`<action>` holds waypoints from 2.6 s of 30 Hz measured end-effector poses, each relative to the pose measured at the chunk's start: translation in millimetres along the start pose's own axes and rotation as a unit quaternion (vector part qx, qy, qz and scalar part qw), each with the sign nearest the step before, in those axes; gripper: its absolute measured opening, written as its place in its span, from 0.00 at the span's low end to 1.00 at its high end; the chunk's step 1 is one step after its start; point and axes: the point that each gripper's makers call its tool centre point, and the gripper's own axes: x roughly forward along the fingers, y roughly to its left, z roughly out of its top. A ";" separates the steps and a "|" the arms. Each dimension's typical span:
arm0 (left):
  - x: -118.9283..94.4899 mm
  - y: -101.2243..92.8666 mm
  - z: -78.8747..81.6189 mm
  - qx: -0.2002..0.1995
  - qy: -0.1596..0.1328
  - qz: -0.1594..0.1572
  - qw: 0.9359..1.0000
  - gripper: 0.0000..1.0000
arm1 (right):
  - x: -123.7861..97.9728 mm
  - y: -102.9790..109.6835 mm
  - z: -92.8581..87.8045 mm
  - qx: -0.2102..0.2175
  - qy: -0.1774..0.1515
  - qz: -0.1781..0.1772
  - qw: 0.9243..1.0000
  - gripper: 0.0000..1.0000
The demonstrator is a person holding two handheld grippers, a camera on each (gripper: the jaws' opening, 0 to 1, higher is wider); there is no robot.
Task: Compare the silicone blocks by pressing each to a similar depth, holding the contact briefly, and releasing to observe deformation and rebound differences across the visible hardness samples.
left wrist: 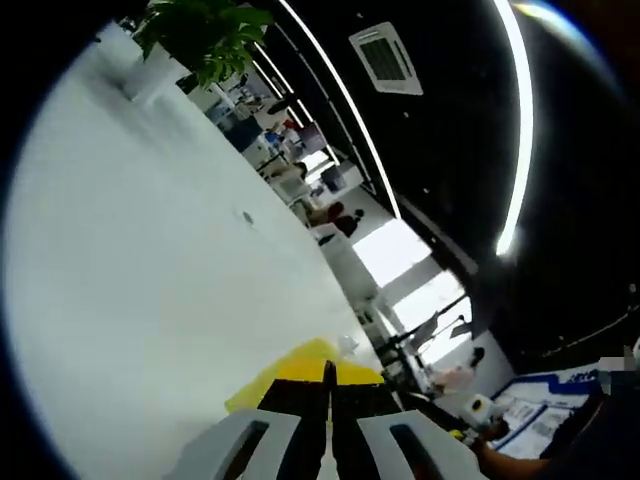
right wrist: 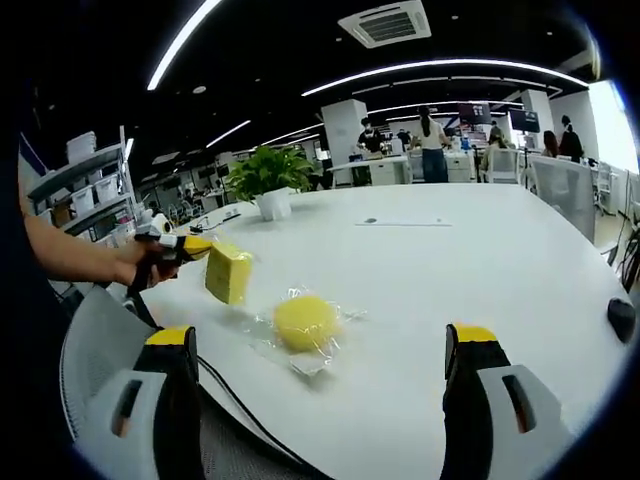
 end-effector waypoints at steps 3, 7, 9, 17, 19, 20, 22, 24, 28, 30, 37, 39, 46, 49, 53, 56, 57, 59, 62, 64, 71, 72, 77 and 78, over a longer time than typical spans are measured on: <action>2.8 10.8 1.8 0.018 0.007 0.015 1.000 0.00 | 1.6 0.6 -2.4 0.001 0.004 0.001 1.000 0.96; 5.4 23.2 5.5 0.034 0.010 0.031 0.999 0.00 | 2.5 0.9 -4.0 0.004 0.006 0.001 1.000 0.96; 5.7 30.1 4.7 0.063 0.022 0.039 0.997 0.00 | 2.5 1.4 -3.9 0.004 0.006 0.002 1.000 0.96; 3.5 50.8 -1.6 0.128 0.059 0.069 0.988 0.00 | -0.1 -0.9 -5.8 0.006 0.008 -0.003 1.000 0.96; 2.6 58.0 -1.8 0.136 0.062 0.080 0.985 0.00 | -0.6 -2.1 -6.8 0.009 0.007 -0.004 1.000 0.96; 1.1 64.9 -3.4 0.155 0.071 0.089 0.981 0.00 | -0.6 -2.1 -7.0 0.009 0.007 -0.004 1.000 0.96; -1.7 74.5 -7.6 0.204 0.090 0.105 0.969 0.00 | -0.4 -1.5 -8.0 0.011 0.008 -0.004 1.000 0.96; 0.0 77.5 -13.7 0.197 0.098 0.105 0.970 0.00 | 0.1 -0.8 -9.4 0.012 0.010 -0.003 1.000 0.96; 2.5 81.5 -20.1 0.212 0.120 0.105 0.964 0.00 | 0.4 -0.2 -10.4 0.015 0.010 -0.003 1.000 0.96; 3.8 83.0 -21.5 0.214 0.126 0.103 0.963 0.00 | 0.3 0.2 -10.7 0.017 0.010 -0.003 1.000 0.96; 7.0 89.6 -19.3 0.273 0.176 0.095 0.941 0.00 | -0.2 -0.9 -12.2 0.020 0.012 -0.004 1.000 0.96; 8.9 89.3 -19.3 0.287 0.188 0.092 0.935 0.00 | -0.3 -1.0 -12.0 0.020 0.012 -0.004 1.000 0.96; 11.2 91.4 -19.7 0.301 0.192 0.090 0.930 0.00 | 2.9 -0.8 -12.2 0.020 0.015 -0.004 1.000 0.96; 10.7 92.1 -20.1 0.306 0.190 0.093 0.928 0.00 | 4.0 0.5 -11.8 0.020 0.014 -0.002 1.000 0.96; 10.1 95.3 -17.4 0.293 0.183 0.106 0.932 0.01 | 4.4 1.8 -12.4 0.020 0.016 -0.001 1.000 0.96; 5.7 102.7 -7.6 0.268 0.158 0.137 0.940 0.16 | 4.2 1.7 -12.3 0.020 0.016 0.000 1.000 0.96; 4.5 105.3 -3.5 0.261 0.146 0.148 0.943 0.24 | 4.2 1.7 -12.3 0.020 0.016 0.000 1.000 0.96; -1.8 100.8 2.4 0.265 0.134 0.148 0.943 0.31 | 4.2 1.4 -12.7 0.019 0.018 0.000 1.000 0.96; -7.0 87.1 12.3 0.251 0.118 0.128 0.952 0.34 | 4.2 1.3 -12.8 0.018 0.019 0.001 1.000 0.96; -10.6 79.9 21.1 0.261 0.117 0.121 0.950 0.38 | 5.0 1.7 -13.7 0.016 0.022 0.002 1.000 0.96; -34.5 40.2 24.3 0.351 0.174 0.083 0.916 0.68 | 6.3 0.6 -8.8 0.002 0.027 0.008 1.000 0.96; -39.4 34.3 23.2 0.355 0.176 0.079 0.915 0.72 | 6.3 -0.4 -8.8 0.000 0.030 0.009 1.000 0.96; -63.8 10.8 19.0 0.331 0.152 0.082 0.928 0.84 | 9.2 -5.7 -6.6 -0.003 0.041 0.012 0.999 0.96; -69.2 7.3 20.6 0.349 0.138 0.088 0.923 0.86 | 10.0 -5.9 -5.6 -0.004 0.042 0.012 0.999 0.96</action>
